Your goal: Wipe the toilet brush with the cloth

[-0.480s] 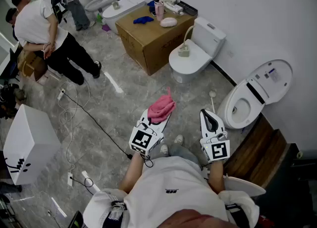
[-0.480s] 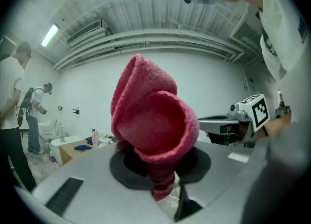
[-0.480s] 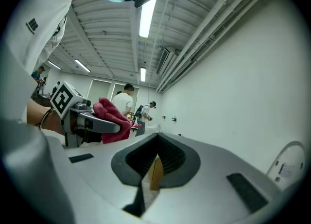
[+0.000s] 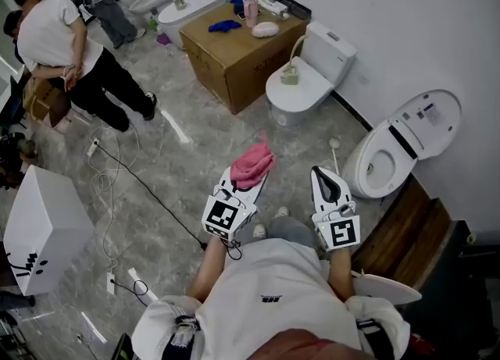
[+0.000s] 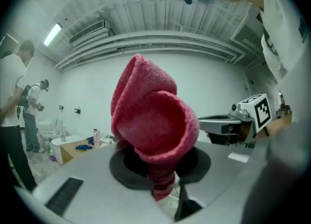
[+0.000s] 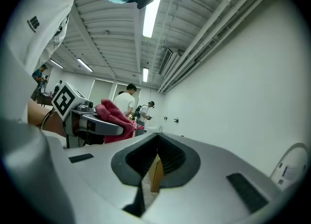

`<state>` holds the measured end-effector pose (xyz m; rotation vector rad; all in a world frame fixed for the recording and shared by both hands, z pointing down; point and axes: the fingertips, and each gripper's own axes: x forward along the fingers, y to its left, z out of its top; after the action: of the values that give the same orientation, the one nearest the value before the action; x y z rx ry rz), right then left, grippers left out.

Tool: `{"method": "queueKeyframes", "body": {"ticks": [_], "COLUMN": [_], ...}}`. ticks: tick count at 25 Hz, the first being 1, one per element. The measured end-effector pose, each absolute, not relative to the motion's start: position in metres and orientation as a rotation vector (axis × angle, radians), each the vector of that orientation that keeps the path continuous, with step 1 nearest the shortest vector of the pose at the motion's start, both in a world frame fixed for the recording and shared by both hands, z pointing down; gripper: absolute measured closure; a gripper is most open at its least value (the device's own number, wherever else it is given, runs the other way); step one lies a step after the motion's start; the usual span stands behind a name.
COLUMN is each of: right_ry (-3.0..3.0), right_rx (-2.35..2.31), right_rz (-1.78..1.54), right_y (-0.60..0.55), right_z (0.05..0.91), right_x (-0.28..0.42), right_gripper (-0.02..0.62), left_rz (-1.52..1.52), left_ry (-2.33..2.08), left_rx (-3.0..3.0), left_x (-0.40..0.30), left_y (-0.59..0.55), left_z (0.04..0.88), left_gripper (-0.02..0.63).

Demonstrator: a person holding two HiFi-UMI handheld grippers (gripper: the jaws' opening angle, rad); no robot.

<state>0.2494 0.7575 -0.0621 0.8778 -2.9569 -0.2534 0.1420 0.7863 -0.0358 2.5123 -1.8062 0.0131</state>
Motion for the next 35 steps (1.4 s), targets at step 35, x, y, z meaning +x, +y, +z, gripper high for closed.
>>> {"method": "queueKeyframes", "body": {"ticks": [35], "right_ry": [-2.967], "right_rx": [0.683], "right_rz": [-0.218], "right_y": [0.495], "right_z": [-0.046], "right_x": [0.158], "right_gripper": [0.600], "left_rz": [0.074], "left_ry": [-1.930], "left_rx": [2.367], "left_x": [0.056], "left_y": [0.541], "left_z": [-0.026], "left_gripper": [0.511]}}
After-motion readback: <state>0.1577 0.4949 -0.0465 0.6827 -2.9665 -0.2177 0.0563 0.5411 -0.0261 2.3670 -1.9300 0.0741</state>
